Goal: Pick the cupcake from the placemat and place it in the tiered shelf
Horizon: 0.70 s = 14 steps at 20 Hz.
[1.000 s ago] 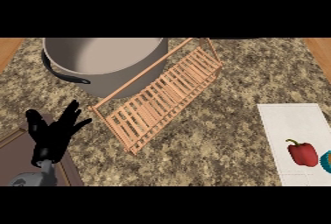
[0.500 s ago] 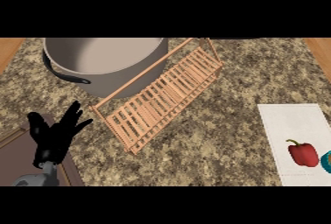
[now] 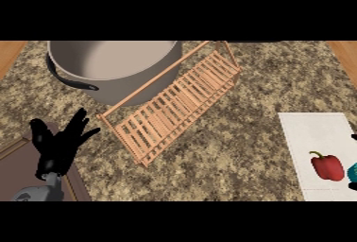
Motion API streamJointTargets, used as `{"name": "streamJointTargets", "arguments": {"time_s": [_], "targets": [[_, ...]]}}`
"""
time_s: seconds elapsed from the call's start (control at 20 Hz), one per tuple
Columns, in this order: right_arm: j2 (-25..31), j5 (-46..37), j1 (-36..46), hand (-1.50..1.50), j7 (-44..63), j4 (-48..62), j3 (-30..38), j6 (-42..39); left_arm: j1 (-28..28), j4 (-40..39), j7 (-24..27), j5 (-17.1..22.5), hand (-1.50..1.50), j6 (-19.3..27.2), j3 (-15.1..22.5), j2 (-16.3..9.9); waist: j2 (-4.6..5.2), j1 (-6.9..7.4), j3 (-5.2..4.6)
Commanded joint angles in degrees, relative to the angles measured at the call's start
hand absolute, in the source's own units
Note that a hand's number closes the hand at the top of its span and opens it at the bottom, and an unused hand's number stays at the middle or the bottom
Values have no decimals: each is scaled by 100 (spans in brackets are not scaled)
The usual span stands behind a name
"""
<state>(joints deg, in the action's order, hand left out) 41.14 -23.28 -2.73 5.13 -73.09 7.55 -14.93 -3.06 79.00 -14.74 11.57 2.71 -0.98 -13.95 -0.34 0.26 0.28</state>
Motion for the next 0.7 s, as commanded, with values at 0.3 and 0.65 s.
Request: {"name": "streamJointTargets", "arguments": {"time_s": [0.3,0.65], "targets": [[-320,-343,-420,150,-823,-373,-233,-139,194,-230,0,-18,0,-262,-139,9,27,-57,-29],[-404,-61,-727,150,-704,-1916,148,-113,243,13,-232,-47,0,-181,-156,50,12,-97,-35]]}}
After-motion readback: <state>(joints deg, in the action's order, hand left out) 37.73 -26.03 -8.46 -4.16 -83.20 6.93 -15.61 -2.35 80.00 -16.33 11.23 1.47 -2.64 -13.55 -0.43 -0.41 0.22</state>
